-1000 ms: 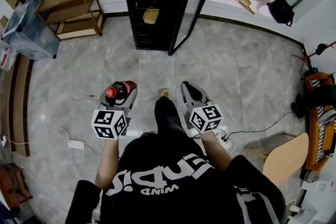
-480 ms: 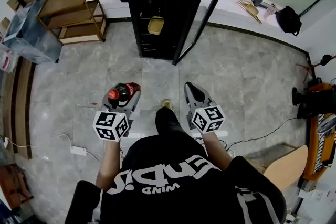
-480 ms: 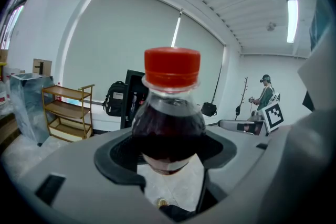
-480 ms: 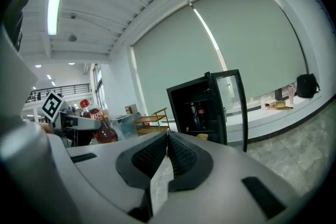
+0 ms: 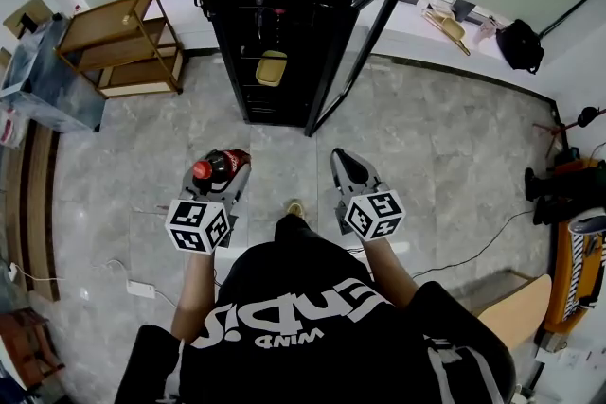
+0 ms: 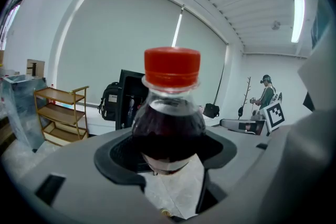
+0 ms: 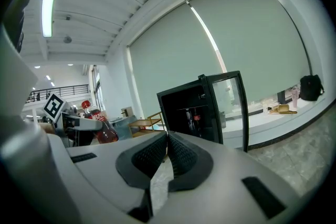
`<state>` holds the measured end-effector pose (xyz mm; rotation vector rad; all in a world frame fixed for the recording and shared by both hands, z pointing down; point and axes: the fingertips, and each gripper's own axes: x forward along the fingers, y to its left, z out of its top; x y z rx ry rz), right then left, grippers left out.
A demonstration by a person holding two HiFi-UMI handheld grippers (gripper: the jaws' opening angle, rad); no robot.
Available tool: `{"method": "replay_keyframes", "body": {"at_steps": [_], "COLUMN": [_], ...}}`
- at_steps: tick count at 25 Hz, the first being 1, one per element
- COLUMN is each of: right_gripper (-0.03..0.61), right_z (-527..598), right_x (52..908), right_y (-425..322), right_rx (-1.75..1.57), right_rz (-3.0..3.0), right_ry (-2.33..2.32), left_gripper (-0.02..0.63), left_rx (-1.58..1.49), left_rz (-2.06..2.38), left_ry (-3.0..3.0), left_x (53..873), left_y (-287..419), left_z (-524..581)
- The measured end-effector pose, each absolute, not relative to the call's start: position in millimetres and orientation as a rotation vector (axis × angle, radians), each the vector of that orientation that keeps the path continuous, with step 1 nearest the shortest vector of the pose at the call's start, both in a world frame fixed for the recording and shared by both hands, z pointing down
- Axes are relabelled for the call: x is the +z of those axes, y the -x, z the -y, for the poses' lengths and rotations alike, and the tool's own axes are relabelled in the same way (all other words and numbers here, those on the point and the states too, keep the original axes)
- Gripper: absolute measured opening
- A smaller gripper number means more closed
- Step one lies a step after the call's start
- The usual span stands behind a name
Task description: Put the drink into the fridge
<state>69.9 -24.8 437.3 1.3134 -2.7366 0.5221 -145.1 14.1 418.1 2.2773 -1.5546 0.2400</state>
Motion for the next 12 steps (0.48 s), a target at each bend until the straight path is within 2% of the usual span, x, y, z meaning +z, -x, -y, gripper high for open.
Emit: {"method": "replay_keyframes", "body": {"at_steps": [12], "right_gripper": [0.025], "right_z": [109], "right_x": [439], "right_y": [-72], "right_rx": [0.511], "right_rz": [2.766], "right_ry": [-1.221], "left_gripper": [0.307], "left_rx": [0.225], "left_rz": [1.611], "left_ry": [-2.259], "left_x": [412], "left_y": [139], "left_z": [67]}}
